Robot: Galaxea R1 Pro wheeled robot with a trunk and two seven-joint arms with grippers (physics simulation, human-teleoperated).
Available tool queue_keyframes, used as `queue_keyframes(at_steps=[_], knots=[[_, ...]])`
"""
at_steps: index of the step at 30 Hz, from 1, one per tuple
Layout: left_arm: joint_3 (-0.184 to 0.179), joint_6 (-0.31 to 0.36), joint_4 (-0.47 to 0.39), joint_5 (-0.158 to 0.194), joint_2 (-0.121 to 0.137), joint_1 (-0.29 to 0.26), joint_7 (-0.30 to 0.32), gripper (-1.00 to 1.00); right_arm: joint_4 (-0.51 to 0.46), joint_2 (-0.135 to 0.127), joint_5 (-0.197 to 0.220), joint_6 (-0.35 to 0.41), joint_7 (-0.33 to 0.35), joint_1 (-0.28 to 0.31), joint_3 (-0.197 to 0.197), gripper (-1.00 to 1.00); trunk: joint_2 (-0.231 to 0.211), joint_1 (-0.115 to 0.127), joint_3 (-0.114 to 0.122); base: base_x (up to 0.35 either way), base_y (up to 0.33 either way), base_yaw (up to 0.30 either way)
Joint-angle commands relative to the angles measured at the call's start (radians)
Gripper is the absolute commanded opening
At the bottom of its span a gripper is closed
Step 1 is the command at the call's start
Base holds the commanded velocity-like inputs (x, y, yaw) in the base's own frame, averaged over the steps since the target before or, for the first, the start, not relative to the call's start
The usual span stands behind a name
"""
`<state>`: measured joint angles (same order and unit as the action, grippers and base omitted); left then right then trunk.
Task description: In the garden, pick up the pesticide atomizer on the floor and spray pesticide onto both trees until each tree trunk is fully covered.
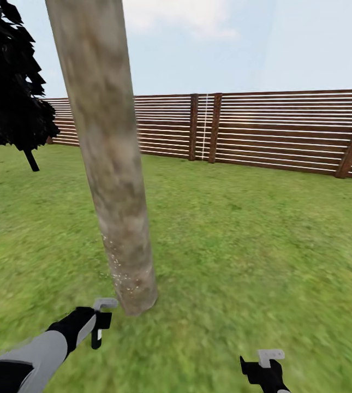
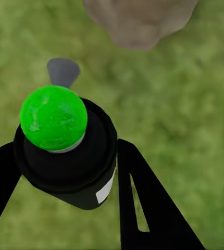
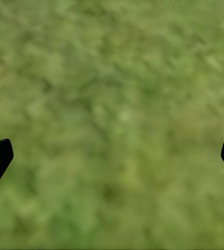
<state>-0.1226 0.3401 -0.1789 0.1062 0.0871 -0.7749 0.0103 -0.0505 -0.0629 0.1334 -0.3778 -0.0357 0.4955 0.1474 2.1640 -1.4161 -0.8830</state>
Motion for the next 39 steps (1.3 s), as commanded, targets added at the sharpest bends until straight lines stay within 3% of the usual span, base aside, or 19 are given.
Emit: queue_keyframes(at_steps=[1, 12, 39], knots=[[-0.001, -0.013, -0.006, -0.002, -0.001, 0.010, -0.001, -1.00, 0.000, 0.000, -0.001, 0.000, 0.000, 0.000, 0.000, 1.00, 0.000, 0.000, 0.000, 0.000, -0.265, 0.007], [0.000, -0.020, -0.013, -0.003, -0.001, 0.017, -0.001, -1.00, 0.000, 0.000, 0.000, 0.000, -0.001, 0.000, 0.000, 1.00, 0.000, 0.000, 0.000, 0.000, -0.268, 0.009], [0.001, -0.022, -0.010, -0.001, -0.016, 0.017, -0.002, -1.00, 0.000, 0.000, 0.000, 0.000, -0.001, 0.000, 0.000, 1.00, 0.000, 0.000, -0.024, 0.008, -0.260, 0.220]])
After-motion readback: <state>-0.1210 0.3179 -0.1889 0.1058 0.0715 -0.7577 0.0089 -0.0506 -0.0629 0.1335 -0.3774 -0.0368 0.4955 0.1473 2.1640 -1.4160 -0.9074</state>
